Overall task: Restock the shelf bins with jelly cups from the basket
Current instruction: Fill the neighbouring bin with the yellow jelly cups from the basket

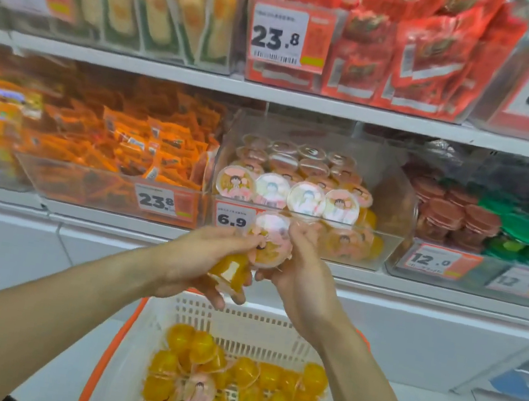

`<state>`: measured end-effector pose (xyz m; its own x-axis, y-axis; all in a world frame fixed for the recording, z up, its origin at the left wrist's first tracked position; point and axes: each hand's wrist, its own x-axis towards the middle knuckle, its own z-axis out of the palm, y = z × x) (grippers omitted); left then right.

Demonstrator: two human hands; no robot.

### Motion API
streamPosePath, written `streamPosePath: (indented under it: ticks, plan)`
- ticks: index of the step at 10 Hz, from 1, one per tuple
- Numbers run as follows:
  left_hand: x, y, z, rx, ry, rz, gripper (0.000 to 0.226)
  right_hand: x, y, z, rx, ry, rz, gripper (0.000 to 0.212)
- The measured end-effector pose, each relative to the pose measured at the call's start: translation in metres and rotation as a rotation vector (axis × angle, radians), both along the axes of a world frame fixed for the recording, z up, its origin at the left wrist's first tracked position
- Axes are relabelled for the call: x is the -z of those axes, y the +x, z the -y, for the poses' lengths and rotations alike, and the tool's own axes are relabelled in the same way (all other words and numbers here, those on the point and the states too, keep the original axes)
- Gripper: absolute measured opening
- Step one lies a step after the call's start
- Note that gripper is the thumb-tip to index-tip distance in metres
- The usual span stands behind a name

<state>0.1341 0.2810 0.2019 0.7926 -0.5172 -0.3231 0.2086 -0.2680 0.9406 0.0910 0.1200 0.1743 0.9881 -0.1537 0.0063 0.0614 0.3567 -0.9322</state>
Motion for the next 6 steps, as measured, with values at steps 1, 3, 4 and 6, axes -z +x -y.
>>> streamPosePath:
  ticks: [1,3,4,6]
  plan:
    - [-0.002,0.011,-0.001,-0.078,-0.020,0.049,0.046,-0.017,0.002,0.002,-0.042,0.089,0.022,0.037]
    - [-0.029,0.013,0.005,-0.210,-0.184,0.036,0.030,-0.051,0.014,0.013,-0.085,0.116,-0.033,0.040]
    - [-0.038,0.015,0.008,-0.295,-0.334,-0.162,0.028,-0.067,0.037,0.011,-0.053,0.128,-0.020,0.036]
    - [-0.043,0.029,0.009,-0.206,-0.616,-0.388,0.034,-0.092,0.107,0.027,0.053,0.128,-0.106,0.033]
